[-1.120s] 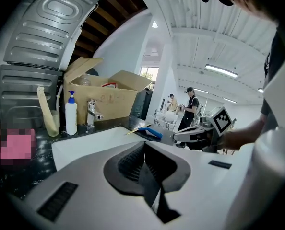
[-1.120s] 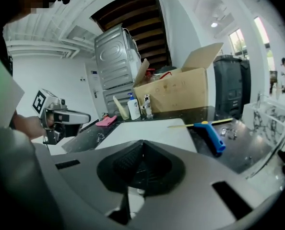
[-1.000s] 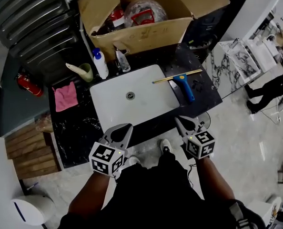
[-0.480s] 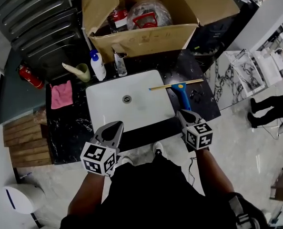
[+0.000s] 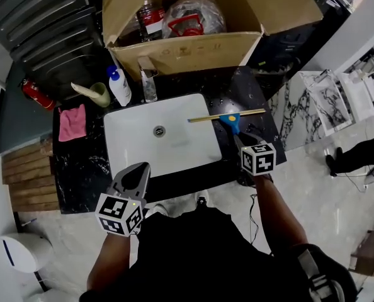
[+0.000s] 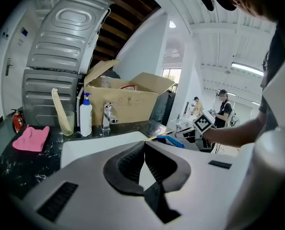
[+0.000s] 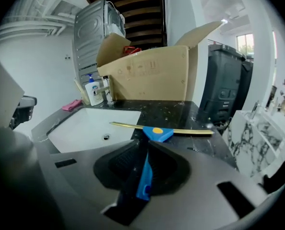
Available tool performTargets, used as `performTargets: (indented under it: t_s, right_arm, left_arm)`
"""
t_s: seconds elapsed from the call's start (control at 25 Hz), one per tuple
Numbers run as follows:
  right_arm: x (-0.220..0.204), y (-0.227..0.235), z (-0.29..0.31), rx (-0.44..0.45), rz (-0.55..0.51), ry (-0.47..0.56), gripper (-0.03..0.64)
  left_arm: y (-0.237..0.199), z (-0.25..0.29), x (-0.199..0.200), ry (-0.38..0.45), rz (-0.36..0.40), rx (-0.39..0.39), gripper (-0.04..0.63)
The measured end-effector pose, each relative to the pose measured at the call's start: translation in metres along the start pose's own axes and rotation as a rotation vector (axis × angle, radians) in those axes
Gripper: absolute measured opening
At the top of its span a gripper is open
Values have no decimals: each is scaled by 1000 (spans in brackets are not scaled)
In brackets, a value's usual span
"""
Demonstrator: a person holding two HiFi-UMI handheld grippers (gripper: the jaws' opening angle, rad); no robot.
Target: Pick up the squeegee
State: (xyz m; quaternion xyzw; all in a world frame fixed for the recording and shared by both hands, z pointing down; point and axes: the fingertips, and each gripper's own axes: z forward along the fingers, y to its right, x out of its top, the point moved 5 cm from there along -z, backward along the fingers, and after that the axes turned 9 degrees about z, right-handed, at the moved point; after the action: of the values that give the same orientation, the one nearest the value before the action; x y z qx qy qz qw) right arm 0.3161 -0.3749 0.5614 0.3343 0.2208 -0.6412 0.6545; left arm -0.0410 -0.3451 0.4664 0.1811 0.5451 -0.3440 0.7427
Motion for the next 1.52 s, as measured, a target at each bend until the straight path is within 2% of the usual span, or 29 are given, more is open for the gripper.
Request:
performTargets:
  t_s: [0.16, 0.36, 0.72, 0.88, 1.32, 1.52]
  right_arm:
    - [0, 15, 20, -21, 26, -54, 126]
    - [5, 25, 38, -50, 64, -109, 141]
    - [5, 26, 57, -45, 59, -161, 167]
    - [-1, 29, 66, -47, 92, -198, 173]
    - [-7, 28, 67, -86, 63, -162, 170]
    - [-5, 30, 67, -86, 90, -153, 150]
  left_arm:
    - [-1, 0, 2, -7, -5, 32, 17]
    - [4, 1, 8, -5, -4, 44, 17]
    - [4, -7, 5, -12, -11, 89, 17]
    - [3, -9, 7, -1, -25, 98, 17]
    - [2, -11, 1, -1, -43, 104, 17]
    - [1, -13, 0, 0, -46, 96, 17]
